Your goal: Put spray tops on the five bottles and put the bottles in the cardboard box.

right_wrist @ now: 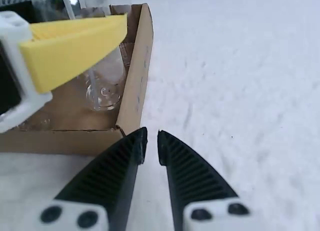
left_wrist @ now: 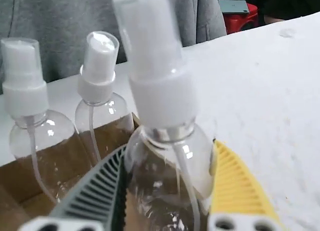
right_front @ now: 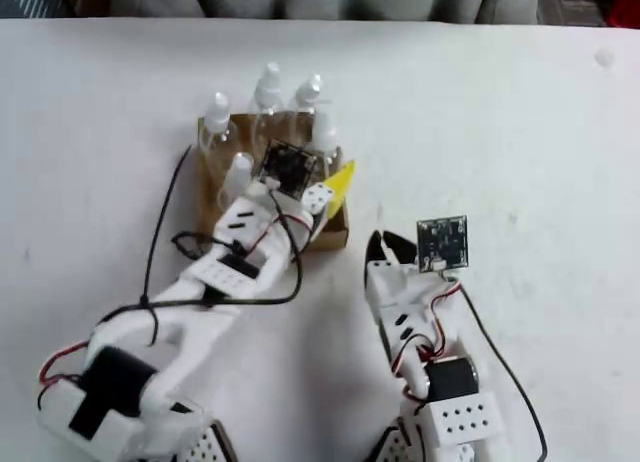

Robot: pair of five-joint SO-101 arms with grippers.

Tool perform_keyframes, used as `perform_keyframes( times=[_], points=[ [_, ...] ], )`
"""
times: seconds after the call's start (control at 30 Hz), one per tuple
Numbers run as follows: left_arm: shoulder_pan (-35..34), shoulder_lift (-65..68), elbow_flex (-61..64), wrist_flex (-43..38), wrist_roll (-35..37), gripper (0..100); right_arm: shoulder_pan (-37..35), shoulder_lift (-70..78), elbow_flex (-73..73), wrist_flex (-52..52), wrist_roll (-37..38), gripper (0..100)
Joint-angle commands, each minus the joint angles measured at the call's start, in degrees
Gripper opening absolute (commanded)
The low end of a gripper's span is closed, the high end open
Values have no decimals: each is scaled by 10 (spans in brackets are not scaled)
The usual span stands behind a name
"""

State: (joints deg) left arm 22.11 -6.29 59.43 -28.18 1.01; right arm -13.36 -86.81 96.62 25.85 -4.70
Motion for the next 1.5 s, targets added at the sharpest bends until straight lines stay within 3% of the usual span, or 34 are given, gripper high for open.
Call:
perform_keyframes(
  times=[0.0, 0.43, 1.1, 1.3, 1.47],
  points=[
    [2, 30, -40, -54, -7, 23, 1, -3, 5, 2, -4, 15],
    [-23, 105, -40, -127, -4, 23, 1, -3, 5, 2, -4, 15],
    [-18, 112, -27, -127, -7, 30, 1, -3, 5, 10, -4, 15],
    [-20, 112, -27, -127, -3, 158, 1, -3, 5, 10, -4, 15],
    [-20, 112, -27, -127, -2, 177, 1, -3, 5, 10, -4, 15]
  ],
)
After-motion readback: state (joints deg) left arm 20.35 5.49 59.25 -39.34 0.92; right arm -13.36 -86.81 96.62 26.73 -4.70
